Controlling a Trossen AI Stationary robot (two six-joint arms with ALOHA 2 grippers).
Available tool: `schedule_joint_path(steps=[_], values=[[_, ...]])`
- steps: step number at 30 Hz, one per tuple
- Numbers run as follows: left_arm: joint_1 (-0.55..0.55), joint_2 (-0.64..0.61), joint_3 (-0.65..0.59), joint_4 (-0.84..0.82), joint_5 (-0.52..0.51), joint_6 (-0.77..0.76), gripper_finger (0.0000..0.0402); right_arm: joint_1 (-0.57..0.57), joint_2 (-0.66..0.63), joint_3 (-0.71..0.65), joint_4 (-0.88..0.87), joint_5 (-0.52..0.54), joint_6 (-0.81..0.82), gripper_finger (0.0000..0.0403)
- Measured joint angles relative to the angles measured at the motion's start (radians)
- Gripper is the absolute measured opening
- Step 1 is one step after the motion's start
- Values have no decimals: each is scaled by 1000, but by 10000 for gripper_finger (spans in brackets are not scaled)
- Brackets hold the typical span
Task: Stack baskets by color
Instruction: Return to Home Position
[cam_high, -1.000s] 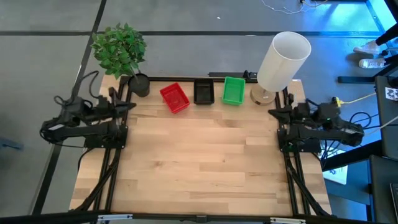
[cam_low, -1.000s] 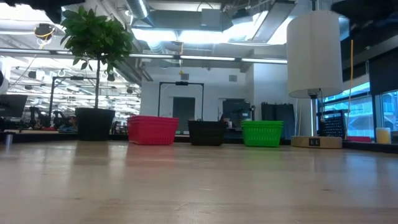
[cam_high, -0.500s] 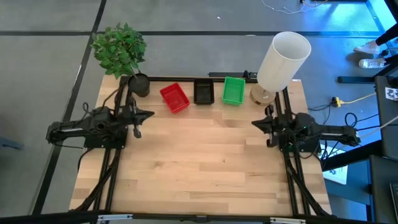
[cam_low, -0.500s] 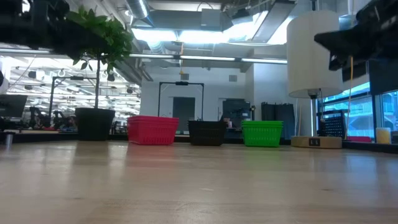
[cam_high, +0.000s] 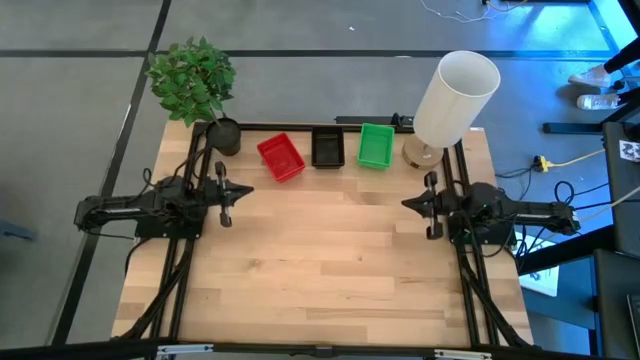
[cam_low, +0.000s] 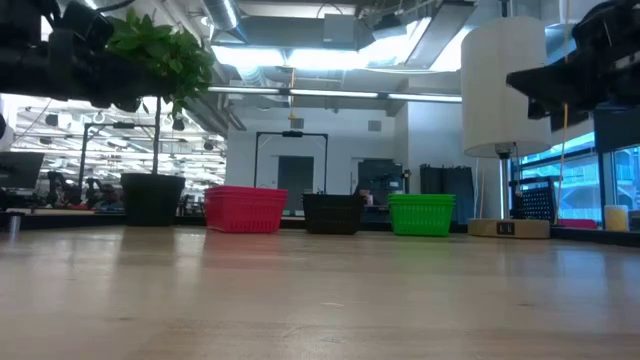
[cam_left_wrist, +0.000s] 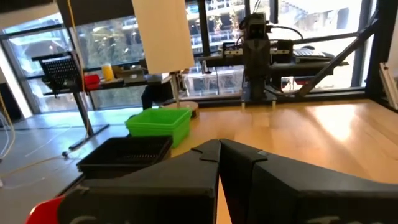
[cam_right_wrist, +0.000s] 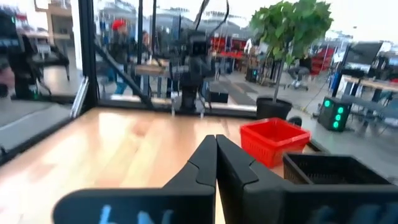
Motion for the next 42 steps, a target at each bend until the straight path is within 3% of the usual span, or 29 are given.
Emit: schedule_joint_path(steps=[12, 42], values=[[0, 0, 0, -69, -67, 4, 0, 0, 1, 0, -70, 0, 16, 8], [0, 0, 0, -72, -65, 5, 0, 0, 1, 1, -70, 1, 20, 12]])
